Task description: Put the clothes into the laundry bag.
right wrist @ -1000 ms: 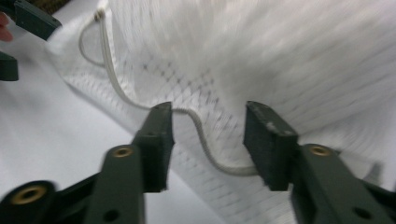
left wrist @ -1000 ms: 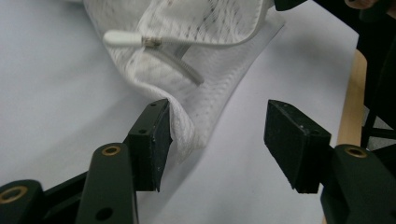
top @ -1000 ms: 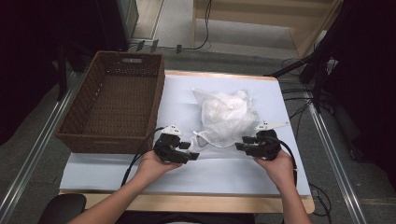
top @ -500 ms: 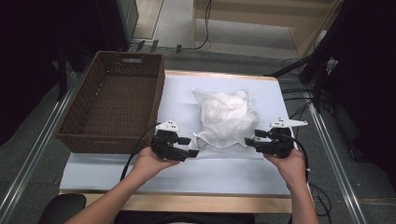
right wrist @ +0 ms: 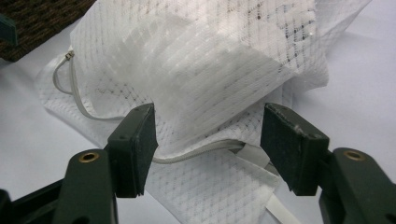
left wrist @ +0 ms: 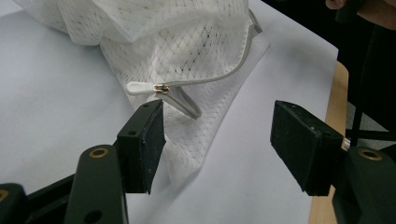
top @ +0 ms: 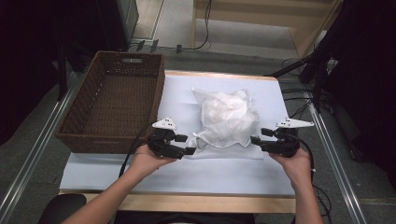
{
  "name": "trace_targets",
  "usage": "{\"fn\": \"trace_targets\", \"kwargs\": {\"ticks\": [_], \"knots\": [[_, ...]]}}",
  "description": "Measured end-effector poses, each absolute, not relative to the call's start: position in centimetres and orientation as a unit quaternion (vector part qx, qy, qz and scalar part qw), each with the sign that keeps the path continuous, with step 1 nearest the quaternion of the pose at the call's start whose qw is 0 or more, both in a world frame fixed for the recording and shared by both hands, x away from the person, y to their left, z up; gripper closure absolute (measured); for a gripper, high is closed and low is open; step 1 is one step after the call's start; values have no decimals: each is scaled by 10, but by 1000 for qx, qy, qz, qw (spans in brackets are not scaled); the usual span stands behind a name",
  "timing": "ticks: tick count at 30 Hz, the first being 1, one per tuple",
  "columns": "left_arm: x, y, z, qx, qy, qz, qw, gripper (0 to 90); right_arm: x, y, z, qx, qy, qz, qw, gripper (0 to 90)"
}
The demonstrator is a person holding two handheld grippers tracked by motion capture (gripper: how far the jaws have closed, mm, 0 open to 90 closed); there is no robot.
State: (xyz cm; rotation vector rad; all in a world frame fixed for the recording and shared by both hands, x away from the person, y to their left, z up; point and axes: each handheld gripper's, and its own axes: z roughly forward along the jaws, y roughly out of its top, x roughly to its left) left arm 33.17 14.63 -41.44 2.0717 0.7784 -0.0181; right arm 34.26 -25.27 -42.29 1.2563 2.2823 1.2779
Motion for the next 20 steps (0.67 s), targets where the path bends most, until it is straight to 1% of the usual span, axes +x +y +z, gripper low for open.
{"fn": "trace_targets", "kwargs": {"ticks": [20], "knots": [[333, 144, -418, 848, 307, -4, 432, 345, 344, -262, -426, 439, 776, 435, 128, 361]]}}
